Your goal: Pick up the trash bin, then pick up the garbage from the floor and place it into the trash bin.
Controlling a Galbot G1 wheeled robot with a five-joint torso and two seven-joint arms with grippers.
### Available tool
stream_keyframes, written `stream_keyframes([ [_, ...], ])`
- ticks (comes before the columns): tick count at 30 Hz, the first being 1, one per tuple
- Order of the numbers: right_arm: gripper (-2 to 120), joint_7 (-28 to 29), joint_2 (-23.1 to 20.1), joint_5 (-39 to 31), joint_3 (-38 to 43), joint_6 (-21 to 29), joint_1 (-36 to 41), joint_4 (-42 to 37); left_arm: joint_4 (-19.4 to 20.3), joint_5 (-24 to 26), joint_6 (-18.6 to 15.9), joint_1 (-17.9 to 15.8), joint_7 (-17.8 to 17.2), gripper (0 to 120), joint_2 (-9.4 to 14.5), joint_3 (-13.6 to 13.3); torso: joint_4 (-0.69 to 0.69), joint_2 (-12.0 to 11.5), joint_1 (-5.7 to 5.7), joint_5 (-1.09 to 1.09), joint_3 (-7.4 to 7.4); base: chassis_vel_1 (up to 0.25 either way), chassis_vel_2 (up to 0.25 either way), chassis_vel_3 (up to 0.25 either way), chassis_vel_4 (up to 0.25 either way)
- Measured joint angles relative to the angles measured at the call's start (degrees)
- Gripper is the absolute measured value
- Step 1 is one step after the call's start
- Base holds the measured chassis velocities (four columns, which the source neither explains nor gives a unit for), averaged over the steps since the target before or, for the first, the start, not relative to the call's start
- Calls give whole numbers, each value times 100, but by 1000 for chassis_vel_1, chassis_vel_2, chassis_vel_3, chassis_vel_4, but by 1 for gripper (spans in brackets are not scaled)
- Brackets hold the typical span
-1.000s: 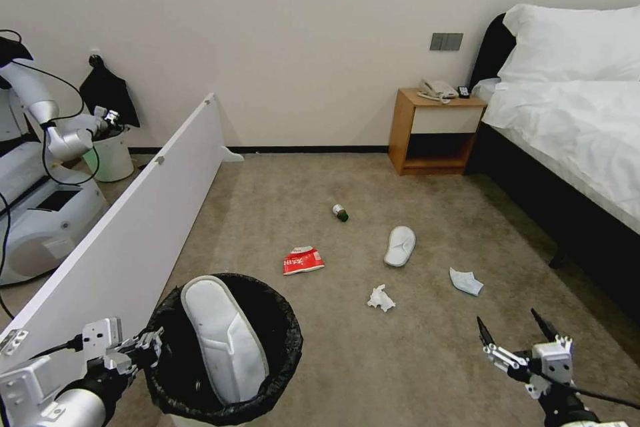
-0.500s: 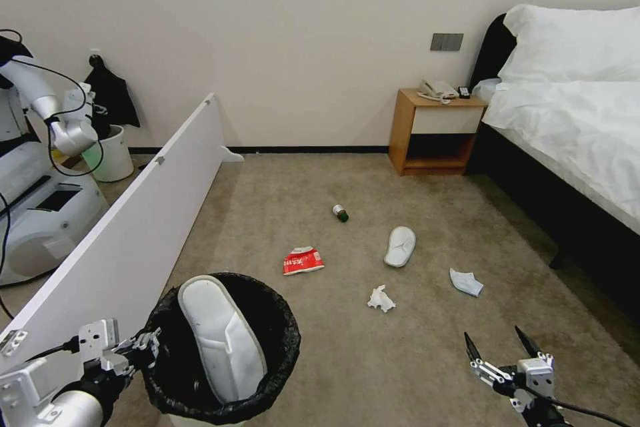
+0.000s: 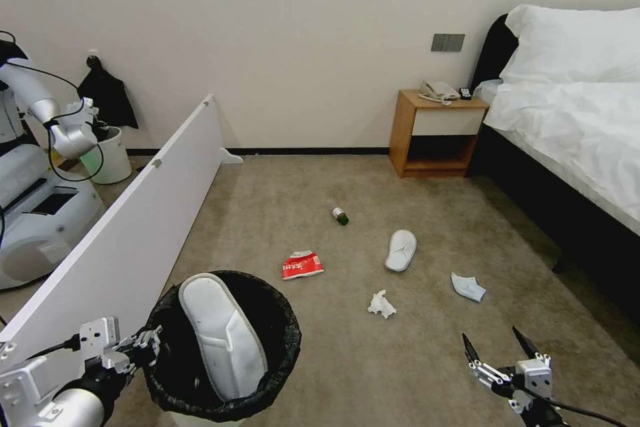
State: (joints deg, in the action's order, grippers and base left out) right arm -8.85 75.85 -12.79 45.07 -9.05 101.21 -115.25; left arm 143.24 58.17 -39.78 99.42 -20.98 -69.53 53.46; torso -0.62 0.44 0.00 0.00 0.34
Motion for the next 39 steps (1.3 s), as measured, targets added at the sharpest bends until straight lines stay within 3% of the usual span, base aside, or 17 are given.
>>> stream_keyframes([
  [23,100,-96,-52,-44,24,-1,24,-44,0,17,3,-24,-12,5,32,9,0,-1,0,0,-1,-73,73,72,-72],
  [39,100,-124,-89,-92,56,-8,23,-62,0,-109,44,-85,17,5,37,240,0,0,0,0,-1,-119,119,116,-119],
])
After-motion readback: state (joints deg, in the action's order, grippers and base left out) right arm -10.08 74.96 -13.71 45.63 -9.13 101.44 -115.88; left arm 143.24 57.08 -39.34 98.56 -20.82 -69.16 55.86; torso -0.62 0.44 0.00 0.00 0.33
